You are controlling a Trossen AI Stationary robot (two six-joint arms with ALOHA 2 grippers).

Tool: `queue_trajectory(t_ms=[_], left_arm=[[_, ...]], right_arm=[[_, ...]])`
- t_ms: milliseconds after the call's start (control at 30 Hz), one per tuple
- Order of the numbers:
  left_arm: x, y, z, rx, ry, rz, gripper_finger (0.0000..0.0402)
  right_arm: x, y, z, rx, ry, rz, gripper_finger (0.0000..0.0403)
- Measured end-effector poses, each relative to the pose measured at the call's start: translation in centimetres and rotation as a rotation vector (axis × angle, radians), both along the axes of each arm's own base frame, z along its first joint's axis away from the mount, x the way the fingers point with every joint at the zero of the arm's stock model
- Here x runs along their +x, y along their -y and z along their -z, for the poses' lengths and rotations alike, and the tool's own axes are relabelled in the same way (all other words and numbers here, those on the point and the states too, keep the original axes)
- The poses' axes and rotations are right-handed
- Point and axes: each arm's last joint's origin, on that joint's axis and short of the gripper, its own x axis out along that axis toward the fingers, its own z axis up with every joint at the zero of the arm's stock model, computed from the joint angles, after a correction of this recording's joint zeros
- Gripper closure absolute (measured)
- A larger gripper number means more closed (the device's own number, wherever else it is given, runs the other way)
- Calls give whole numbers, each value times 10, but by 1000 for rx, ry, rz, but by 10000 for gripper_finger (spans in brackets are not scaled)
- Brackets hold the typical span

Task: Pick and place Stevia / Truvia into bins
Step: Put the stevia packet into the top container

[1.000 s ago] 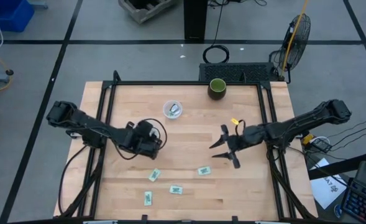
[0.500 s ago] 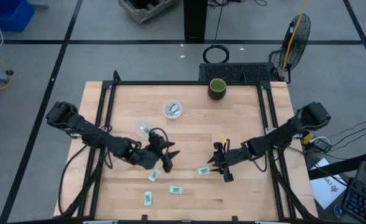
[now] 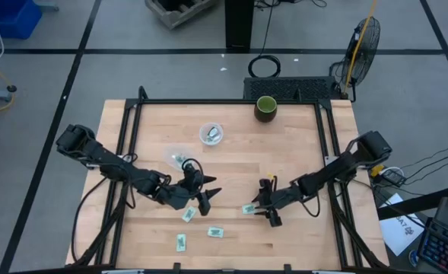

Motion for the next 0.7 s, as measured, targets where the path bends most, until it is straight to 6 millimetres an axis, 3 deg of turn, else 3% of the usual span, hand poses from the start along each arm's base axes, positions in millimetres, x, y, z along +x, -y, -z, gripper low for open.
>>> queue_trajectory(t_ms=[300,700], left_arm=[[0,0,0,0,-2,1,188],[0,0,0,3,-1,1,188]], right_arm=[[3,-1,16,-29,-23,16,171],[6,2,26,-48,-27,43,271]])
